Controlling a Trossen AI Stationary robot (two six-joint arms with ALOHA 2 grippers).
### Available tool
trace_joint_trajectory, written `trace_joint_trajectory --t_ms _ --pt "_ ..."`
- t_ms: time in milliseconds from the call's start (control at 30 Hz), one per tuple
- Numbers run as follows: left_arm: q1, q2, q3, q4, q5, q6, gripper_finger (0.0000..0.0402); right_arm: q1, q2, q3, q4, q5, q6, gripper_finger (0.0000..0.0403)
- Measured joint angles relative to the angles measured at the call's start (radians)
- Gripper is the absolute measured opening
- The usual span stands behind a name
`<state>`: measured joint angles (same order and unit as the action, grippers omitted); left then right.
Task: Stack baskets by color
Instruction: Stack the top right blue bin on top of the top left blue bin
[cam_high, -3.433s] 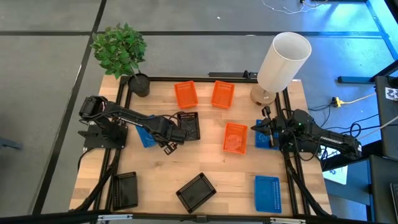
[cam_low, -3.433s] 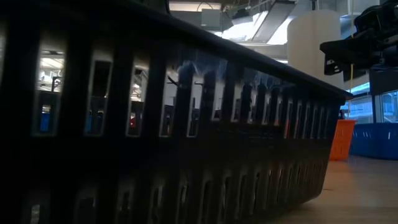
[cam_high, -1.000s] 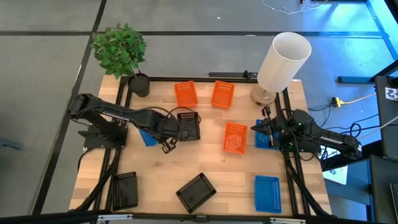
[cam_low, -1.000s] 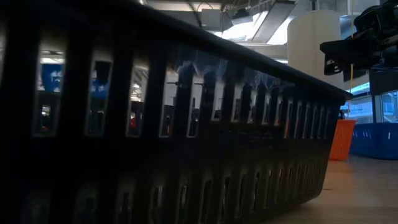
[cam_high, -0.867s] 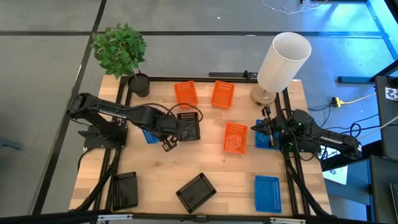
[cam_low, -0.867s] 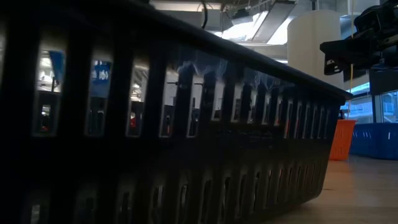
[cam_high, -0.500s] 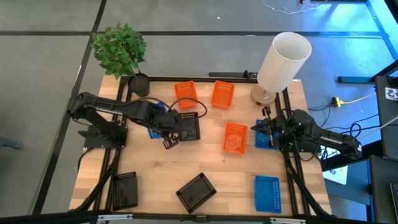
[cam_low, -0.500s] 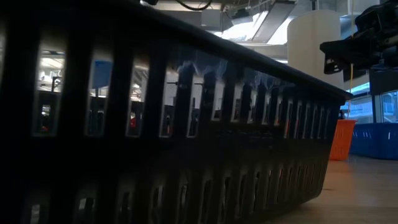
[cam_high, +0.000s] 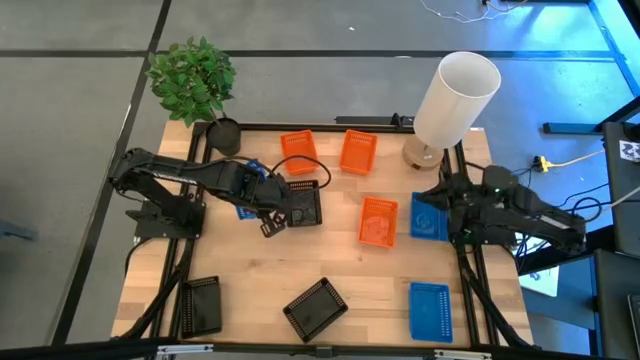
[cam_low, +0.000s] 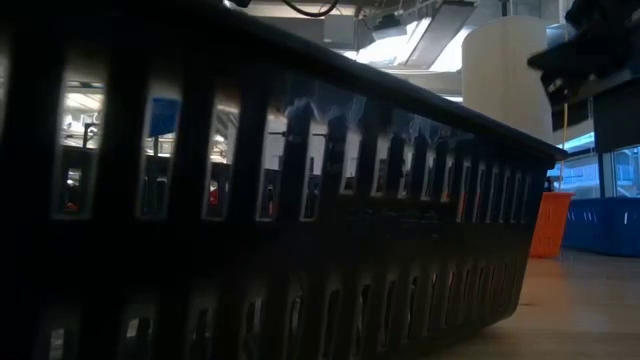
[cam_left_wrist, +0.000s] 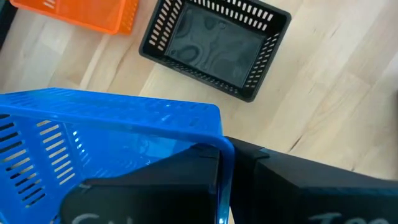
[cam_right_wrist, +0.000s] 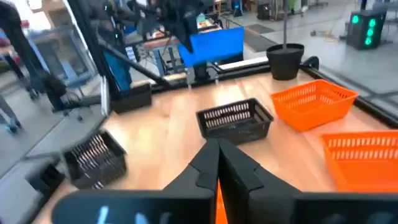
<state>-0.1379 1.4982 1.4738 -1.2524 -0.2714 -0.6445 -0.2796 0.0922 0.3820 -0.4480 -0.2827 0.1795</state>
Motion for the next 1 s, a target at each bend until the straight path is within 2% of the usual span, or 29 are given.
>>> trace_joint_trajectory --t_ms 167,400,633,733,900,1000 --pt "0.000 0.000 0.000 -0.029 -0.006 0.000 0.0000 0.017 0.146 0.155 -0.124 0.001 0.118 0.0012" --pt "0.000 0.000 0.000 -0.059 -0.016 -0.002 0.0000 0.023 0.370 0.379 -0.390 0.006 0.304 0.0012" --pt "0.000 0.000 0.000 -0.098 -0.016 0.000 0.0000 0.023 0.476 0.565 -0.738 0.114 0.669 0.0012" --pt "0.000 0.000 0.000 -0.111 -0.025 0.000 0.0000 0.023 0.477 0.591 -0.778 0.095 0.760 0.0012" --pt "0.000 0.000 0.000 -0.145 -0.027 0.001 0.0000 0.023 0.473 0.593 -0.762 0.073 0.759 0.0012" --pt "0.000 0.000 0.000 -0.158 -0.027 0.009 0.0000 0.023 0.476 0.593 -0.740 0.098 0.759 0.0012"
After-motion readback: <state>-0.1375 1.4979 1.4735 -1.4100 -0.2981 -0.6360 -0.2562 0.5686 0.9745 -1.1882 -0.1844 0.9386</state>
